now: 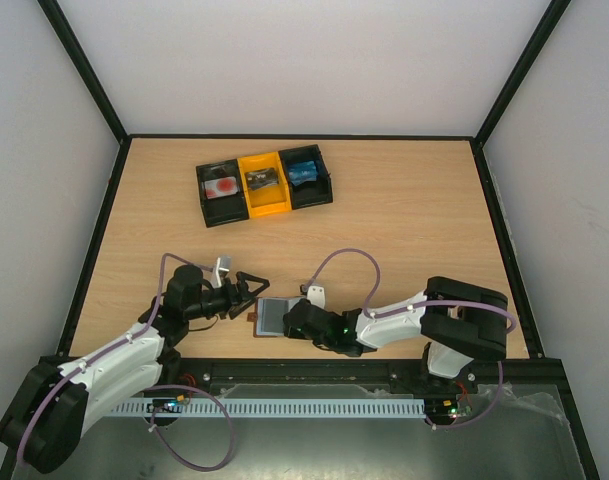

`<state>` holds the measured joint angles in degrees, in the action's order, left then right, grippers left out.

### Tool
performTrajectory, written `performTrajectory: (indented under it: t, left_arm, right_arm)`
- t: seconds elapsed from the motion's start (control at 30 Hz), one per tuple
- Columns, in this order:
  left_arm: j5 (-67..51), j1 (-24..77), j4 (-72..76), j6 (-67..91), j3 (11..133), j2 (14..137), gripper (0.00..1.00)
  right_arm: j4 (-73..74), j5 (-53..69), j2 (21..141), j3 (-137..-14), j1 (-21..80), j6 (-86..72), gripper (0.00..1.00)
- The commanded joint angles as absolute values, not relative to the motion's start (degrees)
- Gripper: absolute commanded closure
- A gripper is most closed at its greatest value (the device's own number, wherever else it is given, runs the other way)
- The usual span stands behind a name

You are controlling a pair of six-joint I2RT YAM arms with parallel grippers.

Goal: Take the credit cards out of the card holder

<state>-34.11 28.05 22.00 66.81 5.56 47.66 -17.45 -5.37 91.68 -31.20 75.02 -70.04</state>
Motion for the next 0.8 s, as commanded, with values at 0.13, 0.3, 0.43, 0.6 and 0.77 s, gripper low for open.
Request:
performTrajectory:
  t: [0.13,0.3,0.43,0.6,0.77]
  left_arm:
    - [-38.58,27.77,30.9,65.67,4.74,51.73,0.02]
    - [-39.87,27.86,35.45,65.34,4.37,55.66,0.01]
    - [-40.89,27.86,36.99,64.07,4.59,58.86,0.01]
    - [-39.99,27.86,37.2,62.19,4.53,62.74,0.01]
    - [-39.93,27.95,38.52,61.36,4.42,65.6,0.01]
  right_arm:
    - [-18.74,-6.78,93.42,-27.02,75.36,-71.52,0.98]
    - [-19.13,-6.51,93.56,-26.83,75.39,-71.5,0.98]
    - [-19.3,-6.7,93.3,-26.74,75.39,-71.39,0.98]
    - [-19.48,-6.6,93.3,-26.72,75.36,-71.28,0.98]
    - [-19.54,-6.57,93.42,-26.64,75.39,-71.35,0.98]
